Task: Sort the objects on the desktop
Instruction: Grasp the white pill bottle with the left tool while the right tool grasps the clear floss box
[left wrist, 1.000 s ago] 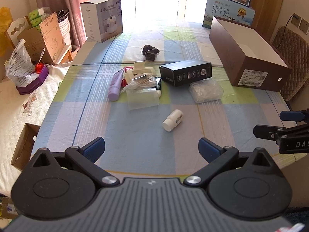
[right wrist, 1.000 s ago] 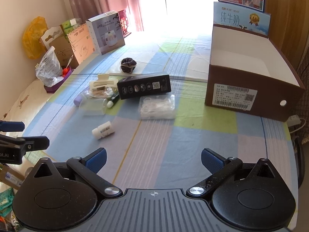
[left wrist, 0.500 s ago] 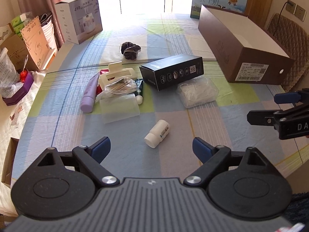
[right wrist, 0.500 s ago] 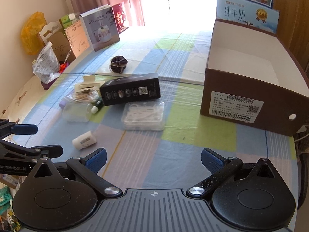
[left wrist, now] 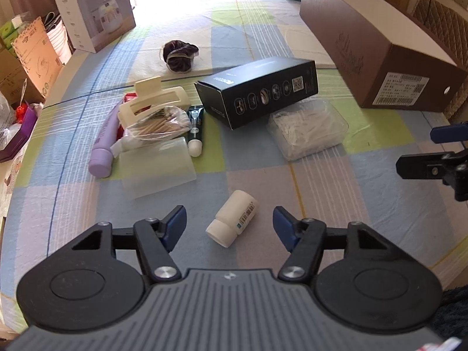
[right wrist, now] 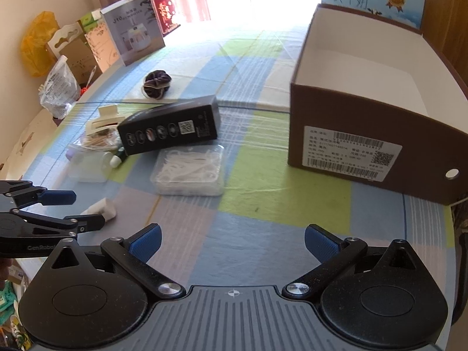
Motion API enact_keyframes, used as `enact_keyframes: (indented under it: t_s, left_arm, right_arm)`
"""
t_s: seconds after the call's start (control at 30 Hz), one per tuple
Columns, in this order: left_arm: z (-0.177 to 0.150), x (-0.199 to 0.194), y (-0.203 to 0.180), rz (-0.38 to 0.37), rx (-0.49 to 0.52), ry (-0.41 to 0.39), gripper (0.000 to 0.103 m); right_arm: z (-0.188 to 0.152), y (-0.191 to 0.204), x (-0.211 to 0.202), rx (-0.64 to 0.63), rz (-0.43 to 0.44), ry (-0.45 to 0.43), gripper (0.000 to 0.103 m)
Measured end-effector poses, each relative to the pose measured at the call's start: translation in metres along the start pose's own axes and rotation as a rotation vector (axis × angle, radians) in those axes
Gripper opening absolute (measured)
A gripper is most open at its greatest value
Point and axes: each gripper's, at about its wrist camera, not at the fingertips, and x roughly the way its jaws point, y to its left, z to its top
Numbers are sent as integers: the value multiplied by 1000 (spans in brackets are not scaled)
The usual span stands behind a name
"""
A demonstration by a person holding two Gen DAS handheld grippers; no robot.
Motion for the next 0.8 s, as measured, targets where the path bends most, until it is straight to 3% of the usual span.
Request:
enact_keyframes:
  t_s: [0.2, 0.37, 0.43, 0.57, 0.8]
  left_arm:
    - [4, 14, -2, -5, 21, 19, 51]
    - [6, 20, -1, -10, 18, 32, 27]
    - [5, 21, -1, -9, 19, 34, 24]
    - [1, 19, 4, 15, -11, 30, 23]
    - [-7, 14, 36, 95, -165, 50, 23]
  right_arm:
    - [3, -9, 6, 13, 0, 12, 101]
    - [7, -7, 11, -4, 14, 18, 101]
    - [9, -5, 14, -13, 23, 19, 101]
    - [13, 1, 19, -45, 53, 13, 101]
    - [22, 18, 37, -116, 90, 13, 101]
